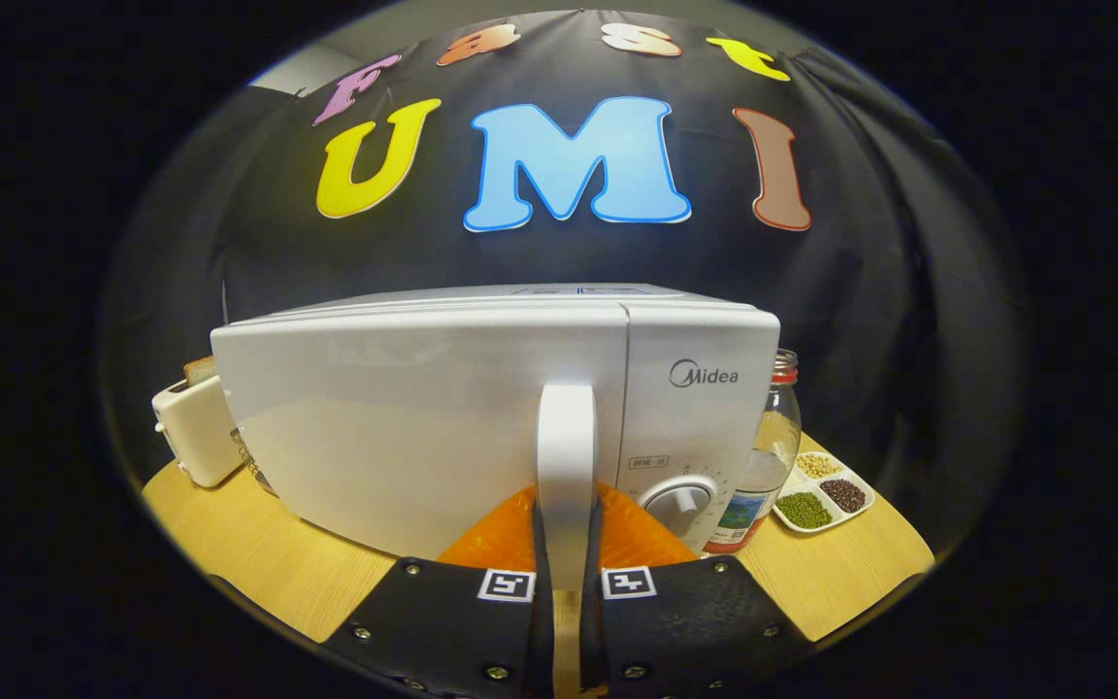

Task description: Open the microwave, put the food inside, and close the microwave door.

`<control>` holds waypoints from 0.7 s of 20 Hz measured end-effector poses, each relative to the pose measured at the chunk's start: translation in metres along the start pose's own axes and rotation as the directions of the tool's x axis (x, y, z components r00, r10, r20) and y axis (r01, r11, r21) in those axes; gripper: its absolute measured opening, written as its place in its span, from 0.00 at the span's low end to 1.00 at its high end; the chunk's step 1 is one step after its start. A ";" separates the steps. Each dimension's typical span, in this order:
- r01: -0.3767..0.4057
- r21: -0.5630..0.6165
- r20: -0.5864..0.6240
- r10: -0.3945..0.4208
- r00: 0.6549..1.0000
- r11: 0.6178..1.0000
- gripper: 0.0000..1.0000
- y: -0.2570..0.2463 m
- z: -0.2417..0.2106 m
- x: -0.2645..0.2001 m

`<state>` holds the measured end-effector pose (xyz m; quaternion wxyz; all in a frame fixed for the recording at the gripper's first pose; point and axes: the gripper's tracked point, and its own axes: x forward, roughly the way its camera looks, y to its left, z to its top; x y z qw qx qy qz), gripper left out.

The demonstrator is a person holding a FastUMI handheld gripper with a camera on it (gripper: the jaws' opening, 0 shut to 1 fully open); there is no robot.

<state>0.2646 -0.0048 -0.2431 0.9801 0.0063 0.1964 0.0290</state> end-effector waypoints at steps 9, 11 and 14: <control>-0.039 -0.035 -0.009 0.039 0.999 0.999 0.11 0.019 -0.019 -0.060; -0.049 -0.028 -0.023 0.048 0.999 0.998 0.12 0.027 -0.024 -0.076; -0.075 -0.025 -0.036 0.074 0.997 0.997 0.14 0.042 -0.030 -0.102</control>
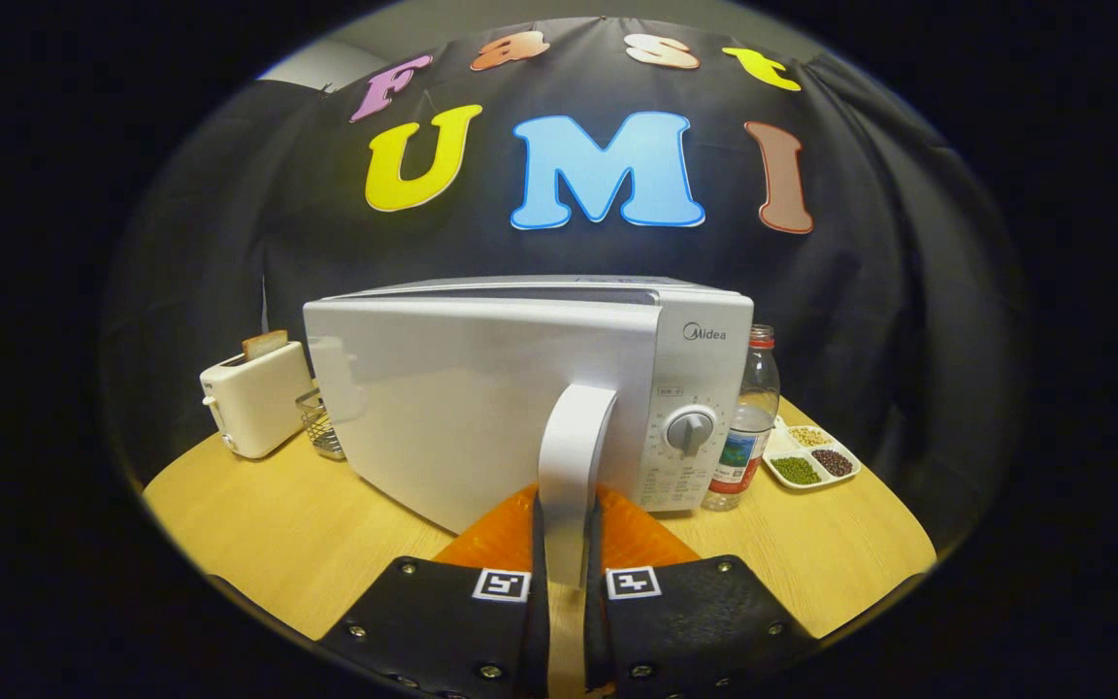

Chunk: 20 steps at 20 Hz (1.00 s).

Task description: Open the microwave, put the food inside, and close the microwave door.

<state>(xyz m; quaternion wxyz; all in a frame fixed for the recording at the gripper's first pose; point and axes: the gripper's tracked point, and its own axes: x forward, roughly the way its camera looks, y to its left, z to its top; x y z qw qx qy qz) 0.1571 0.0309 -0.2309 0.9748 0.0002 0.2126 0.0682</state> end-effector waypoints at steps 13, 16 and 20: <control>-0.076 -0.005 -0.035 0.076 0.996 0.997 0.24 0.082 -0.027 -0.086; -0.101 -0.020 -0.040 0.100 0.994 0.995 0.24 0.105 -0.031 -0.099; -0.148 -0.047 -0.044 0.146 0.988 0.988 0.24 0.142 -0.038 -0.118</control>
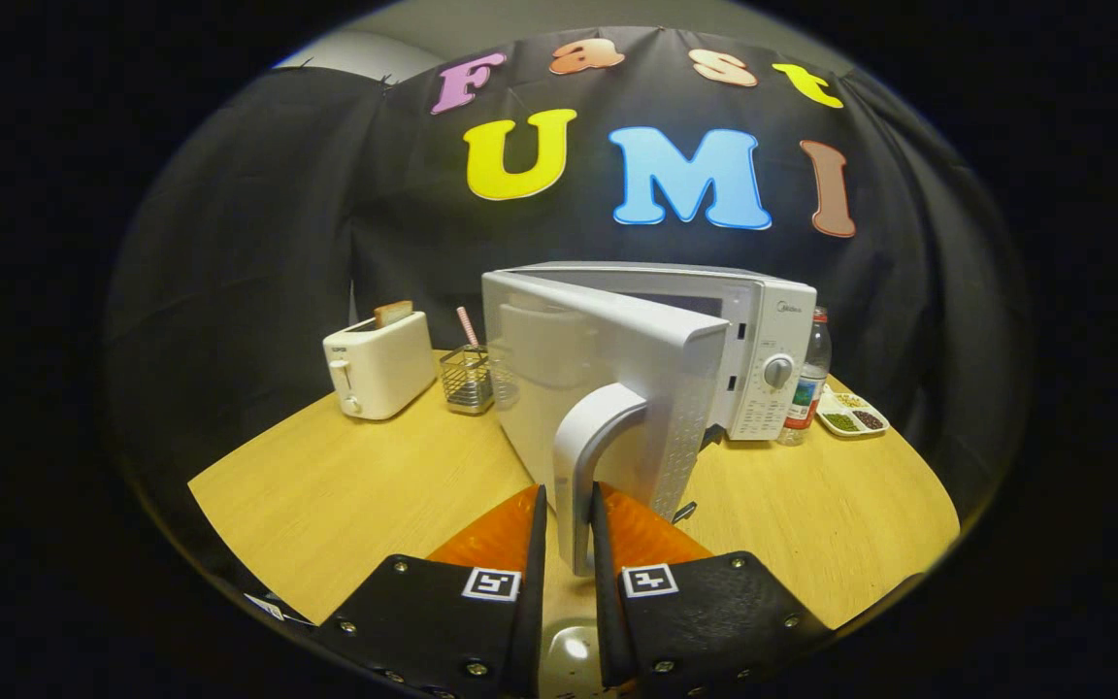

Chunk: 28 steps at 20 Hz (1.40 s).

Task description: Open the microwave, put the food inside, and close the microwave door.

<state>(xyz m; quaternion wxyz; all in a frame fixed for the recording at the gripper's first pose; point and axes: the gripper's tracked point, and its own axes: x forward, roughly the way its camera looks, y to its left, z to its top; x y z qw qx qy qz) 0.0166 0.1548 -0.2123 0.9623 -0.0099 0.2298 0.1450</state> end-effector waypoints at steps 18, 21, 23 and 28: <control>-0.240 -0.041 0.007 0.240 0.971 0.970 0.28 0.154 -0.001 -0.030; -0.344 -0.025 0.045 0.345 0.938 0.939 0.36 0.173 0.010 -0.056; -0.367 -0.041 0.084 0.369 0.926 0.929 0.57 0.172 0.023 -0.074; -0.312 -0.076 0.183 0.321 0.929 0.947 0.97 0.130 0.052 -0.105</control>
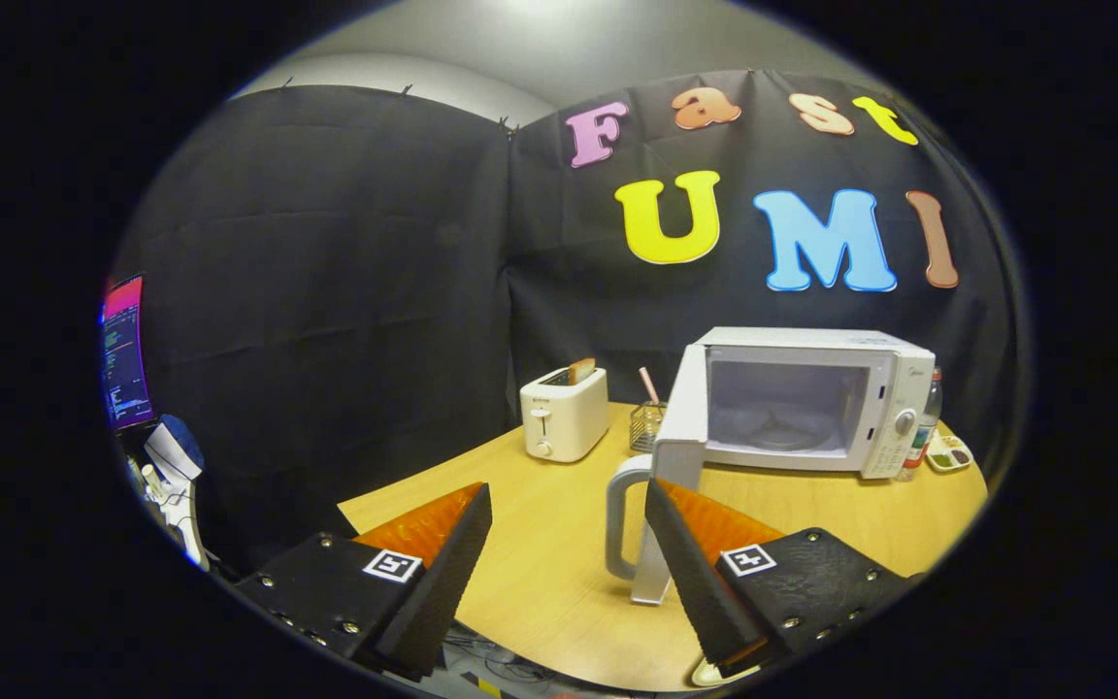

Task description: Open the microwave, put the food inside, and close the microwave door.

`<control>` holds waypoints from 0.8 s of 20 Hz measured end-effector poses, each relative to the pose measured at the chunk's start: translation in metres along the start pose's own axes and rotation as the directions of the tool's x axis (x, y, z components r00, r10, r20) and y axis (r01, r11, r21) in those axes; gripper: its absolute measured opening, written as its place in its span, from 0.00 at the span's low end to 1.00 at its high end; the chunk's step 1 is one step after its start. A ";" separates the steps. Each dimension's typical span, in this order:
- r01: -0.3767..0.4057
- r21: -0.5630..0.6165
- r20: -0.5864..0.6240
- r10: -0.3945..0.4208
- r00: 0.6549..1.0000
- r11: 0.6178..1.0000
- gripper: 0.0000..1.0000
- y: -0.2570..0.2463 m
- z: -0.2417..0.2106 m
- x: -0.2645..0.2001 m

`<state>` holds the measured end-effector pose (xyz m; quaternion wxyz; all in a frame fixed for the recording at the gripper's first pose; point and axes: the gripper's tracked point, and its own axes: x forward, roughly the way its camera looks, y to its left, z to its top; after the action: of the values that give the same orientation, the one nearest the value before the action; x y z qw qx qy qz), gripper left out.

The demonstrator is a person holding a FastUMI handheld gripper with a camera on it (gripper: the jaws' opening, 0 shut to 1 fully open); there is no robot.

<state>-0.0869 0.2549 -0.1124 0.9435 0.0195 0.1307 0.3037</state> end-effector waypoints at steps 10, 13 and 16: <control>0.246 -0.014 -0.077 -0.246 0.966 0.969 0.96 -0.128 -0.048 -0.044; 0.296 0.006 -0.153 -0.292 0.944 0.955 0.97 -0.156 -0.081 -0.048; 0.329 0.024 -0.227 -0.315 0.922 0.944 0.97 -0.174 -0.113 -0.049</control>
<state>-0.0556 0.0803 -0.2298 0.9592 -0.0067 0.2451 0.1407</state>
